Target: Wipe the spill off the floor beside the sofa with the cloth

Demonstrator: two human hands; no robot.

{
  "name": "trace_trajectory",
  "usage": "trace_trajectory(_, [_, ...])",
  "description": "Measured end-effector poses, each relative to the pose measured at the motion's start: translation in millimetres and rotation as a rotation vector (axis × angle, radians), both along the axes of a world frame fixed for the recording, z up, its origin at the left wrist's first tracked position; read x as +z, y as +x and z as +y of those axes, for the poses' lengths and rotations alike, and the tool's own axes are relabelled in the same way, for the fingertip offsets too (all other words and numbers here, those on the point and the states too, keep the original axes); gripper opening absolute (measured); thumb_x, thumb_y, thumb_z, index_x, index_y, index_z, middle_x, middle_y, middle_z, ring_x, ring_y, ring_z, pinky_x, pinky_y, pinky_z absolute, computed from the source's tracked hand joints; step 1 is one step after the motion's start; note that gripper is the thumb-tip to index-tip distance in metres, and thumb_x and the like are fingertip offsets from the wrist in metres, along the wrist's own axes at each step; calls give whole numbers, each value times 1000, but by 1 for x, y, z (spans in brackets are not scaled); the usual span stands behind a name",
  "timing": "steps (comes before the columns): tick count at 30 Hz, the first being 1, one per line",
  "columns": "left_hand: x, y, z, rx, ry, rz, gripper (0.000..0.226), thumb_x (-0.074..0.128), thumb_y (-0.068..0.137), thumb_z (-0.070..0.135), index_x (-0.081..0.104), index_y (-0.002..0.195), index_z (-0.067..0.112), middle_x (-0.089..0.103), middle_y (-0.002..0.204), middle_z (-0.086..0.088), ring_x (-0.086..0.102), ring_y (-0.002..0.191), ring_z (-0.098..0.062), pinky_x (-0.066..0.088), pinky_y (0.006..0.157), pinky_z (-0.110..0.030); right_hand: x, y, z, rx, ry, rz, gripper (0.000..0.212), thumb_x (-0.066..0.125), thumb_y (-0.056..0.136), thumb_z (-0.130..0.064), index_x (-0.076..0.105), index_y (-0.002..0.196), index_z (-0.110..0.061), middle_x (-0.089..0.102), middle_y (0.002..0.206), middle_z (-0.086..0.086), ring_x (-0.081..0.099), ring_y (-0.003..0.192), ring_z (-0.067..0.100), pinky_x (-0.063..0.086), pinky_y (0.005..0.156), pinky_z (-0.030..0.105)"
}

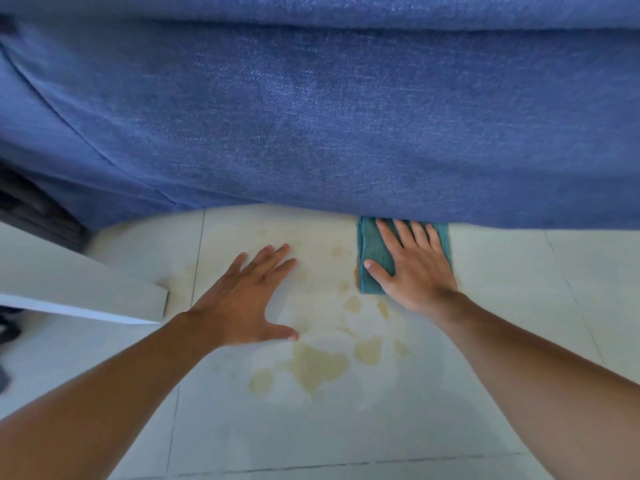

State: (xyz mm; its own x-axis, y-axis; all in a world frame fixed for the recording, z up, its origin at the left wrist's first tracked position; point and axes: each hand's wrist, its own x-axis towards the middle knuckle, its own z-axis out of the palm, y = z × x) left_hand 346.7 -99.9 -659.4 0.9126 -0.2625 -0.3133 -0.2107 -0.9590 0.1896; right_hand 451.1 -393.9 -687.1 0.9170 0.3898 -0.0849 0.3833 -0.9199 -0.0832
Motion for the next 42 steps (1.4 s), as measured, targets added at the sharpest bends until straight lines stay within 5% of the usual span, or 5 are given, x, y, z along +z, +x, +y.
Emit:
trace_trajectory(7, [0,-32,34,99,15,9,123,37,60,96,-11,154,34,-28,161,14,-23,147,-5,-9,119,-35,-2,7,58,146,-5,-18,83,22,92,-75,17,162,-30,24,168,-3,15,154,24,10,126,51])
trace_trajectory(19, [13,-86,57,183,11,74,130,51,62,90,-5,157,21,-21,164,2,-16,151,-16,-3,123,-41,-7,-6,150,337,54,28,85,17,90,-75,10,163,-32,8,173,-3,3,158,24,-1,127,49])
trace_trajectory(23, [17,-107,62,230,-55,71,130,52,63,90,-3,157,20,-19,164,2,-16,150,-13,-4,120,-30,-6,-17,167,375,72,44,85,17,91,-75,8,163,-31,4,173,-2,-1,158,23,-2,127,49])
trace_trajectory(42, [22,-192,84,363,45,121,141,55,55,93,-5,157,18,-21,163,-1,-18,150,-14,-4,122,-37,-3,-101,221,541,147,106,87,23,90,-73,11,163,-28,4,173,0,-4,158,26,-4,127,51])
